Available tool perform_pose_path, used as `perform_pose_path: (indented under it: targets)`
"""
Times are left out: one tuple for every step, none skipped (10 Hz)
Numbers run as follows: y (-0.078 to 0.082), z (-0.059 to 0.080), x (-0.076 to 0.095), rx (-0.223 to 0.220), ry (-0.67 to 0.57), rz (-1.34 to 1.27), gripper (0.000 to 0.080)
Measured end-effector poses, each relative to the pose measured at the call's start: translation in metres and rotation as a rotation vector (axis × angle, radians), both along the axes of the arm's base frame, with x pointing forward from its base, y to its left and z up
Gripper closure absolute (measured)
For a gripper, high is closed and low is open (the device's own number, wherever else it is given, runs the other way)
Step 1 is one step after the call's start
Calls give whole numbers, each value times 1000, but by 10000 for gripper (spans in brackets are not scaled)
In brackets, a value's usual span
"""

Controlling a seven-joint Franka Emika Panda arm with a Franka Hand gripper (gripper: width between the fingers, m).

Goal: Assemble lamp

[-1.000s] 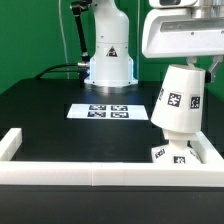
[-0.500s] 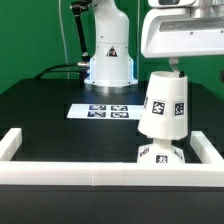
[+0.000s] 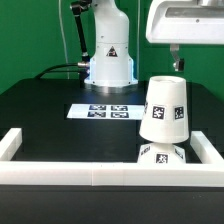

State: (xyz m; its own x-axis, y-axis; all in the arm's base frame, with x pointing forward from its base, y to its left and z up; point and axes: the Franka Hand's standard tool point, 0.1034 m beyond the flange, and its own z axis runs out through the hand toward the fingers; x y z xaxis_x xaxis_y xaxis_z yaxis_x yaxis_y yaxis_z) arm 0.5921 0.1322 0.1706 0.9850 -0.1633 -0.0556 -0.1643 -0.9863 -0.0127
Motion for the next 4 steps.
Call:
perform_pose_path:
  targets:
    - [1,0,0,0,0,-7,101]
    - [0,-1,0,0,0,-7,101]
    - [0,-1,0,0,0,-7,101]
    - [0,-1,0,0,0,-7,101]
